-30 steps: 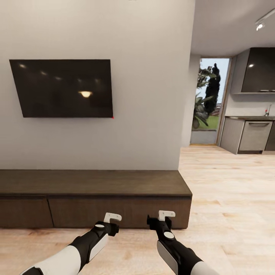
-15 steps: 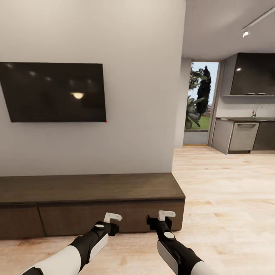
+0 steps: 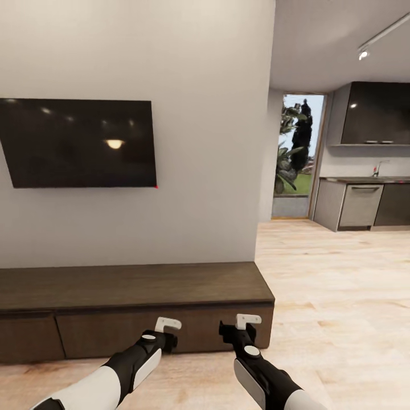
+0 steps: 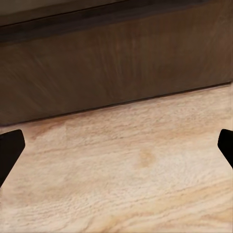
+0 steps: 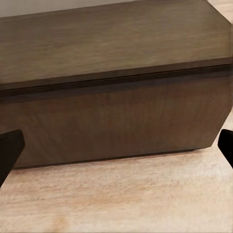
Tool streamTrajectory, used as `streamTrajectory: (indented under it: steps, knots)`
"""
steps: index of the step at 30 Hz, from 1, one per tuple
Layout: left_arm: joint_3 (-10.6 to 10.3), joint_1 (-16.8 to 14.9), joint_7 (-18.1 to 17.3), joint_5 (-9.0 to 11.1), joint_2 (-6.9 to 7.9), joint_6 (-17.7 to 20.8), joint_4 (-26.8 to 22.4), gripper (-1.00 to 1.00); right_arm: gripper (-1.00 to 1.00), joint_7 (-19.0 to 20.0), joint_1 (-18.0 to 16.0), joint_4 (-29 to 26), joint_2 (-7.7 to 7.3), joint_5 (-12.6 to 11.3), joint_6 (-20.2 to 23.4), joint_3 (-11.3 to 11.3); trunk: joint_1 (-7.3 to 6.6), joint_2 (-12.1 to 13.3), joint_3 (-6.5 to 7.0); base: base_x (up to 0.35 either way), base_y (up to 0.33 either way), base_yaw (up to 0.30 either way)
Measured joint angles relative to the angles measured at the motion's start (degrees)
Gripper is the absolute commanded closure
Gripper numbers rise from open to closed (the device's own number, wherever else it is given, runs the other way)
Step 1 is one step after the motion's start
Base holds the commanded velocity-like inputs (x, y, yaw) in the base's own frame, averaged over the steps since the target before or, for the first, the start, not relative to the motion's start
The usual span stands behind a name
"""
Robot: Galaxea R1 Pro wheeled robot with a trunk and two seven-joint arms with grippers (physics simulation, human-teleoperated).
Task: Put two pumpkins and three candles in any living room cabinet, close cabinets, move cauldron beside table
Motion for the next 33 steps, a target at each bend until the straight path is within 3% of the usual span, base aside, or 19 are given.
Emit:
streamTrajectory:
  steps: [33]
  knots:
    - [-0.1, 0.0, 0.3, -0.1, -0.09, 0.1, 0.2, -1.00, -1.00, 0.0, 0.0, 0.0, -0.03, 0.0, -0.1, 0.0, -7.25, 13.2, 5.92, 0.000, 0.000, 0.000]
